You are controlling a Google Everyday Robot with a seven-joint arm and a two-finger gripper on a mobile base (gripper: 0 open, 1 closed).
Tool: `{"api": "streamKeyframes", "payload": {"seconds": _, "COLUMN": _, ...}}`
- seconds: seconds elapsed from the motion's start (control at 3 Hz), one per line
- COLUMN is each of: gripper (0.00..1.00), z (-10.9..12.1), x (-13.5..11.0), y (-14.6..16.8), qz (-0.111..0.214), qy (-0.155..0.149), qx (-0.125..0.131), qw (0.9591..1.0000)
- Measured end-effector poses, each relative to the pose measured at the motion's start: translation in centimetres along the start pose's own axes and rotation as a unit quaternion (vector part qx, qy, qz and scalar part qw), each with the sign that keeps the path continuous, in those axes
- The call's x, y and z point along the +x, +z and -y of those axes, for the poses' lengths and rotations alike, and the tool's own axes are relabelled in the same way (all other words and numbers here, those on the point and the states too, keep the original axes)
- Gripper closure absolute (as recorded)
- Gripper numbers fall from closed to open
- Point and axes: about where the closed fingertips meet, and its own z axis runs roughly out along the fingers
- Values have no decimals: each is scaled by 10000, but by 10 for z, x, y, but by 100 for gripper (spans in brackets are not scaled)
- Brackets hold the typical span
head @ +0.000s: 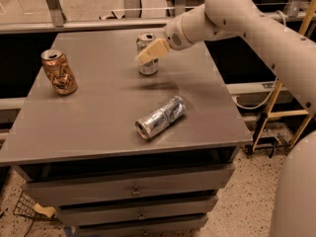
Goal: Move 7up can near redbull can
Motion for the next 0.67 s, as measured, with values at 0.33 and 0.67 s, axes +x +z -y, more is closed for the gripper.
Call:
{"api": "streamKeyframes", "payload": {"seconds": 0.33, "gripper": 25, "z": -1, "x": -7, "y": 10, "qz": 93, "qy": 11, "qx": -30, "qw": 10000}}
{"api": "streamKeyframes", "payload": {"seconds": 0.67, "gripper": 49, "z": -6, "x": -14, "y": 13, "qz": 200, "qy": -44, "qx": -103, "qw": 9997}}
